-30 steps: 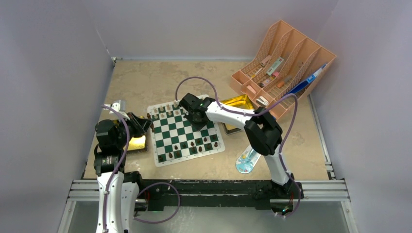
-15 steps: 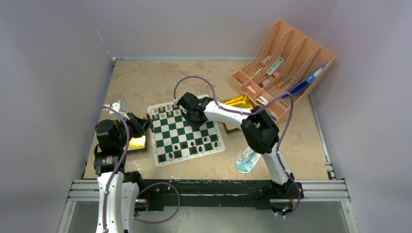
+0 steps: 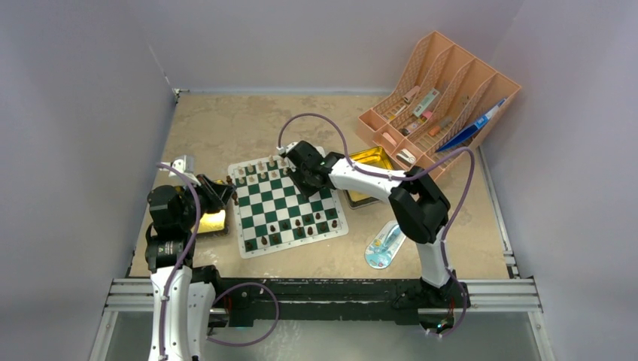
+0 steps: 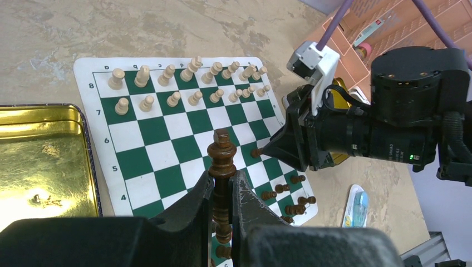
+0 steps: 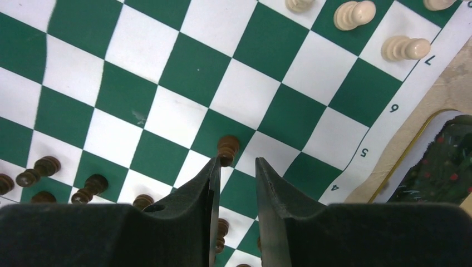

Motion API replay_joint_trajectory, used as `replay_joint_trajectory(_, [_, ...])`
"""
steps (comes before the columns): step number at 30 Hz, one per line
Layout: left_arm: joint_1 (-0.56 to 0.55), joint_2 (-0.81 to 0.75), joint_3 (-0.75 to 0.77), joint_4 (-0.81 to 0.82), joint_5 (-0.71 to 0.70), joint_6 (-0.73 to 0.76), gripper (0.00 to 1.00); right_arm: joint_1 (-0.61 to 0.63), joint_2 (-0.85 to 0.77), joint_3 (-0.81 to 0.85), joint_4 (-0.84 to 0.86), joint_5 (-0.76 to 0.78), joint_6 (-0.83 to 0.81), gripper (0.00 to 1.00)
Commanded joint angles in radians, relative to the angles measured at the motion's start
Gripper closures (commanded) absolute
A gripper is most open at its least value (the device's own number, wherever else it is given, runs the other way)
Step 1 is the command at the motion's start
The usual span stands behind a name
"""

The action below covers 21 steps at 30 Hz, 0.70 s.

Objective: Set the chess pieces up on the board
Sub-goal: Pick up the chess piece from the chessboard.

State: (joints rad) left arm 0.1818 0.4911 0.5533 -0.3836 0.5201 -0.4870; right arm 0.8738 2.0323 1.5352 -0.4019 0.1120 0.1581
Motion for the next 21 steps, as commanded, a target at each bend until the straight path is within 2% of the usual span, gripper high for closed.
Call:
replay_joint_trajectory(1, [-0.004, 0.001, 0.045, 0.028, -0.002, 0.001, 1.0, -0.003, -0.065, -0.028, 0.074, -0.014, 0.02, 0.69])
replay_joint_trajectory(15, [-0.003, -0.001, 0.047, 0.022, 0.002, 0.005, 1.0, -0.005, -0.072, -0.101, 0.13, -0.029, 0.048, 0.71])
replay_joint_trajectory(21, [-0.004, 0.001, 0.048, 0.021, 0.0, 0.005, 1.0, -0.004, -0.086, -0.124, 0.171, -0.025, 0.044, 0.76])
